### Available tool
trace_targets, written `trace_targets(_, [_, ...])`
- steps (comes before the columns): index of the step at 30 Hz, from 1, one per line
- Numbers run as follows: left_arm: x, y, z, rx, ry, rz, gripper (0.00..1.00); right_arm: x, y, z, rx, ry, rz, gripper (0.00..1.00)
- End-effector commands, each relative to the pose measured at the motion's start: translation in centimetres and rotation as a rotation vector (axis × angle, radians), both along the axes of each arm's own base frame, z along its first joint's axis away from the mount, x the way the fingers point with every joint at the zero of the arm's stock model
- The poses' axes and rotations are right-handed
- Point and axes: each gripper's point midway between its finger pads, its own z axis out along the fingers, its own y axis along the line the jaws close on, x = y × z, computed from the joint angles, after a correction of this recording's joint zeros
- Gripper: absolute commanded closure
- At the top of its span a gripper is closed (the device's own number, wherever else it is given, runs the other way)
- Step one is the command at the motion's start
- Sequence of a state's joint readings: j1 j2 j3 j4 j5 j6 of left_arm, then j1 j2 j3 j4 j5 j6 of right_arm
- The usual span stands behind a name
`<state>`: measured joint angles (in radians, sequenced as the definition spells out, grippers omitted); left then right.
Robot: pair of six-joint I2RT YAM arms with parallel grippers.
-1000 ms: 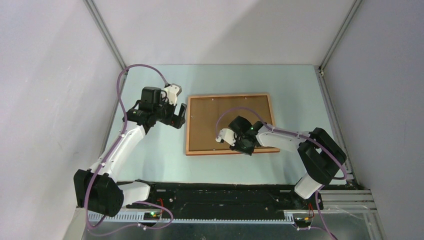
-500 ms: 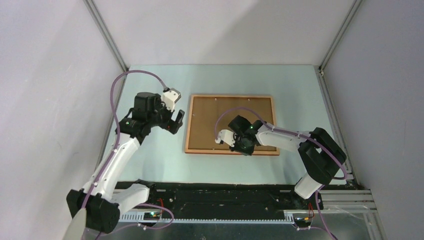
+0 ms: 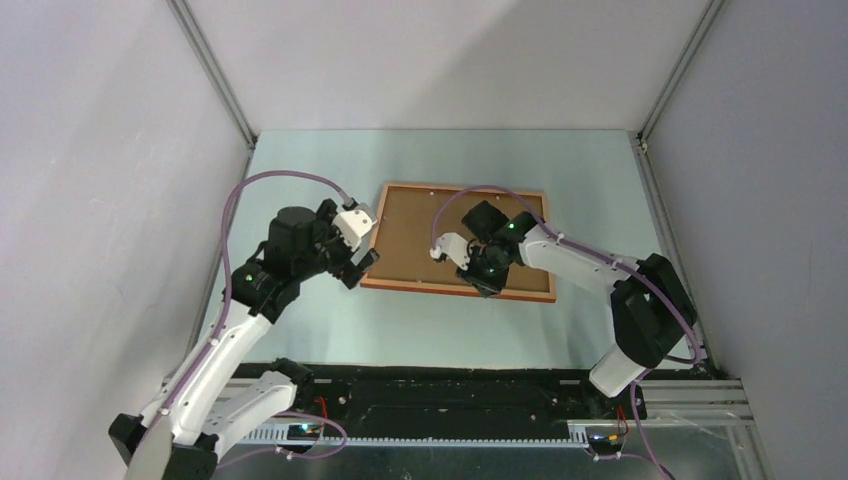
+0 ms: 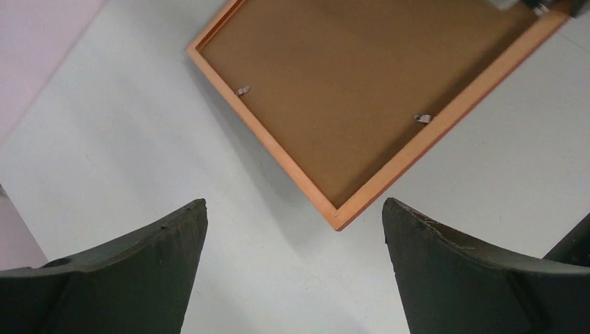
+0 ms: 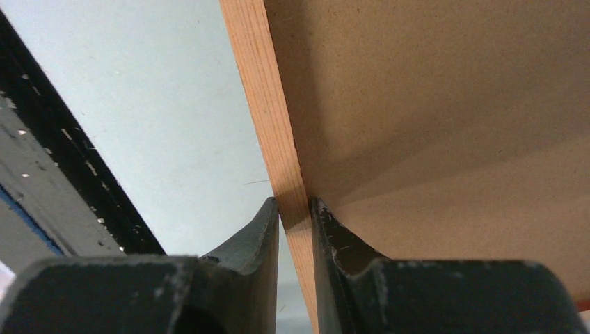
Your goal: Put the photo into the frame
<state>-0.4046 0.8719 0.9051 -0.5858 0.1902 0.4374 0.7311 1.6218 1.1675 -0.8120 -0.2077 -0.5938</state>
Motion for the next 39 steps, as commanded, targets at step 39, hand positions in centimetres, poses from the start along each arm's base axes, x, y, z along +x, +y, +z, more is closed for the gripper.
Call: trace_targets(39, [3.4,-16.9,-0.6,0.44,-0.255,-0.436,0.22,0.1,-0.2,16.9,0.405,0.232,-0.055,1.0])
